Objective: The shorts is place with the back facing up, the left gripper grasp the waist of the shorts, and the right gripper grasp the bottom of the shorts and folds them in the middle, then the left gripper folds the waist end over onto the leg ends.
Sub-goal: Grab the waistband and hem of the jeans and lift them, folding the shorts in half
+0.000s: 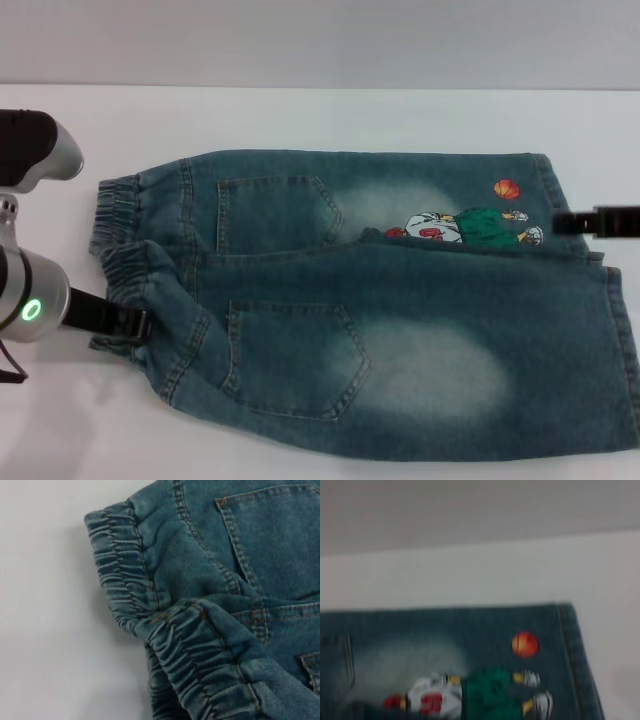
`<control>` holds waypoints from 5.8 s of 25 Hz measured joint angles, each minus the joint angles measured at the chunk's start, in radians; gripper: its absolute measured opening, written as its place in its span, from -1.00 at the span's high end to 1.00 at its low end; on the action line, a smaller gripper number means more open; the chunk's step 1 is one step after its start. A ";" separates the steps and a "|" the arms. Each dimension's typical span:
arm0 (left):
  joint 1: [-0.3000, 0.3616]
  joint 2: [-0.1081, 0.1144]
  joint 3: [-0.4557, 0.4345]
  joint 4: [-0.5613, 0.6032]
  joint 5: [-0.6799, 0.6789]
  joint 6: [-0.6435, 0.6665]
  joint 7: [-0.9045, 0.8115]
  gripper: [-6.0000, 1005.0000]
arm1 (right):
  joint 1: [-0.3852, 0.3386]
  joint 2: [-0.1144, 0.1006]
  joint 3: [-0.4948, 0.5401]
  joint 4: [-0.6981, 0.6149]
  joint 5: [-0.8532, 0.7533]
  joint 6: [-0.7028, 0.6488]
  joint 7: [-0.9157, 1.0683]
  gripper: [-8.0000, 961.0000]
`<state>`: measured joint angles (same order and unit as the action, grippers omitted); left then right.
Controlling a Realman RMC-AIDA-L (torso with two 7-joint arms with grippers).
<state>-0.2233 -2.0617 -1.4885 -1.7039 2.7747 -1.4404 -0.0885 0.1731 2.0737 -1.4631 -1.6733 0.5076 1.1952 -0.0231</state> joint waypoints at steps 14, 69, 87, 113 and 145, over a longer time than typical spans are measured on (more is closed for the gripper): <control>-0.035 0.002 0.003 0.021 -0.001 0.023 0.015 0.61 | -0.002 0.002 -0.024 -0.019 -0.001 0.199 -0.002 -0.58; -0.086 0.000 0.014 0.085 -0.006 0.072 0.036 0.75 | -0.101 0.011 -0.056 -0.149 -0.110 0.411 0.007 -0.58; -0.110 0.000 0.014 0.114 -0.007 0.084 0.038 0.75 | -0.119 0.012 -0.073 -0.134 -0.115 0.414 0.018 -0.56; -0.117 0.000 0.016 0.129 -0.032 0.103 0.052 0.75 | -0.121 0.013 -0.101 -0.143 -0.141 0.433 0.040 -0.53; -0.132 0.001 0.007 0.149 -0.035 0.114 0.066 0.75 | -0.121 0.014 -0.156 -0.116 -0.151 0.423 0.071 -0.48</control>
<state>-0.3550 -2.0604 -1.4812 -1.5546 2.7396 -1.3269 -0.0221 0.0516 2.0879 -1.6190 -1.7894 0.3566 1.6178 0.0481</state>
